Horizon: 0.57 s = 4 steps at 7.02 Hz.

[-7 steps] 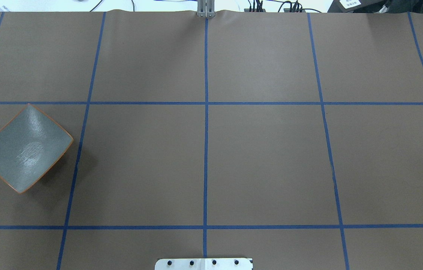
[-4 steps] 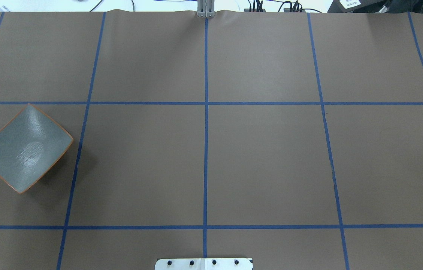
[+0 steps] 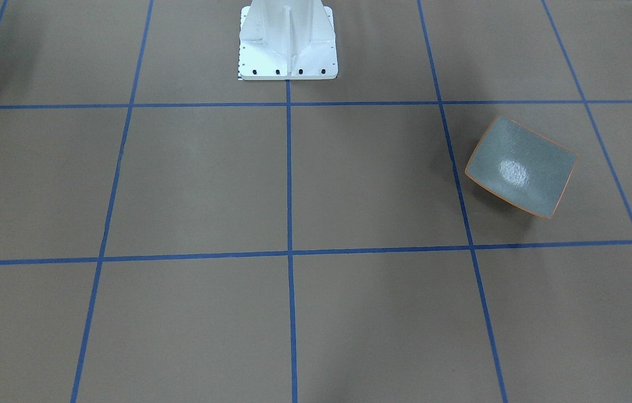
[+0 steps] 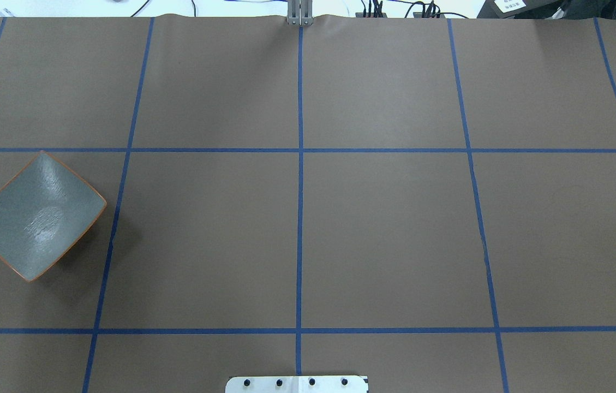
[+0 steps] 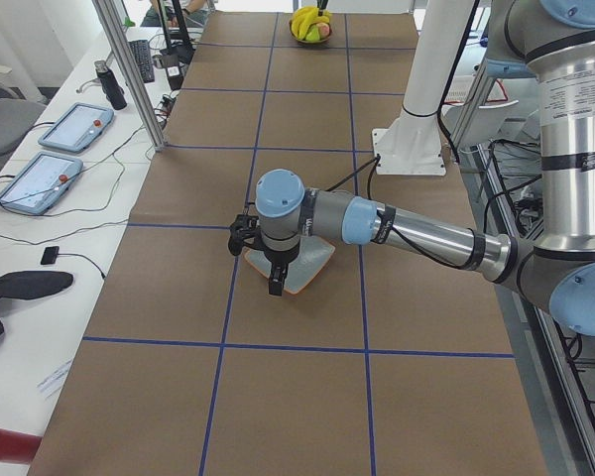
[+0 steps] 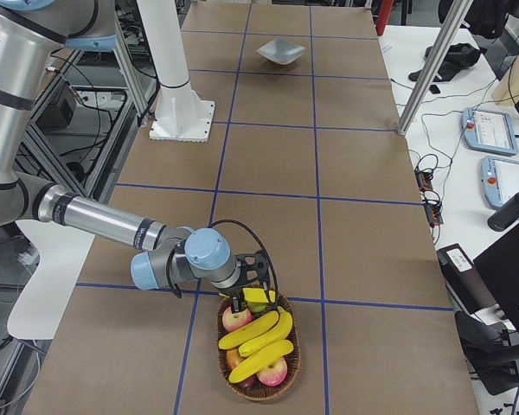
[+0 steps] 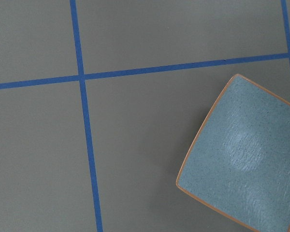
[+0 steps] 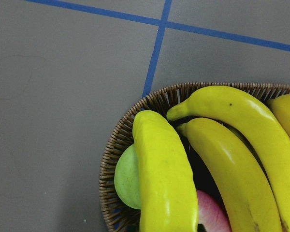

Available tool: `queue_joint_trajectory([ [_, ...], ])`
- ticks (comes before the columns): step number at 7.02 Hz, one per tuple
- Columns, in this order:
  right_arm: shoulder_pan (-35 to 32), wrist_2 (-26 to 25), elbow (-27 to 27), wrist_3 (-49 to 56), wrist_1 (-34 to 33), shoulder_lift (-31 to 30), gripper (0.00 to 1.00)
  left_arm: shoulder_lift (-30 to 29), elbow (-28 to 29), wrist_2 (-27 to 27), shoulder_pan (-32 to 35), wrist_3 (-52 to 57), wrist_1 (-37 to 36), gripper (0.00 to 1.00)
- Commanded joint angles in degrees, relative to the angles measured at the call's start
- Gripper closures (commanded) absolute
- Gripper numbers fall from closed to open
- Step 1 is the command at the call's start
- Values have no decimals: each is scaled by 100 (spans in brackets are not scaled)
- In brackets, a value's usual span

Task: Transfer all bananas from basket to plate

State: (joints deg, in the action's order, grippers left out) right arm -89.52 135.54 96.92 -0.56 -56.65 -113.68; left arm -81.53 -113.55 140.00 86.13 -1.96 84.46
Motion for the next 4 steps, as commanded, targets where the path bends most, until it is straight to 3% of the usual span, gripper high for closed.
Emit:
queue_joint_trajectory([
  [1,-283,-1,11,3,5,30,100,-3,-71,1,0,-7,0,0],
  [4,-531,278,38,-276,-39,380,100,-64,-115,27,0,-111,0,0],
])
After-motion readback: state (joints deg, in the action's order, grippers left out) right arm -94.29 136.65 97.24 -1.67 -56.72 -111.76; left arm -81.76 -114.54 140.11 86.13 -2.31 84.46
